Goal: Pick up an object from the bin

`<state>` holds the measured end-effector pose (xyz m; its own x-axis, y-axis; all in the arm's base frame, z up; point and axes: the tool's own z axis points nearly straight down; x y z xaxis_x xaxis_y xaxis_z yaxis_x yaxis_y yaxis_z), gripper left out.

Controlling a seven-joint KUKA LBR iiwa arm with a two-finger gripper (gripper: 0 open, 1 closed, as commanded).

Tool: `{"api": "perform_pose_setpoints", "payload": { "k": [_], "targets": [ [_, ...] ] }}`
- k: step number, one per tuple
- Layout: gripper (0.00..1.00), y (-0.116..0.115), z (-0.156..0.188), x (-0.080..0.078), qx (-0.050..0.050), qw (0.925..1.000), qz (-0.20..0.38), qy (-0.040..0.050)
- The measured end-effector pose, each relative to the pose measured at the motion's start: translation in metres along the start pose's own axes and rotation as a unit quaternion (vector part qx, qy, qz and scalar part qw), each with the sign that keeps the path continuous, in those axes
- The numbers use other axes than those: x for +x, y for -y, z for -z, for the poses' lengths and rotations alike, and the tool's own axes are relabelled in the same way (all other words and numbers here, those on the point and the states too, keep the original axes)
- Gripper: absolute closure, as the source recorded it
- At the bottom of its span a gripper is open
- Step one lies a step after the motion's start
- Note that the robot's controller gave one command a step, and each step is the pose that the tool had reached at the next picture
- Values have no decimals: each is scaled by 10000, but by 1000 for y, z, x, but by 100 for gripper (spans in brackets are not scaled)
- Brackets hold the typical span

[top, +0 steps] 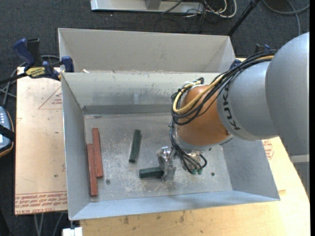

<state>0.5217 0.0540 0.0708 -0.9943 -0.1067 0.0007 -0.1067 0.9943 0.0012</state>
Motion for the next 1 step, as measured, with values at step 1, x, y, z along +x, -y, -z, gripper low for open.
{"api": "perform_pose_setpoints", "payload": {
  "k": [1],
  "targets": [
    [100,3,145,-25,2,10000,-40,20]
  ]
}}
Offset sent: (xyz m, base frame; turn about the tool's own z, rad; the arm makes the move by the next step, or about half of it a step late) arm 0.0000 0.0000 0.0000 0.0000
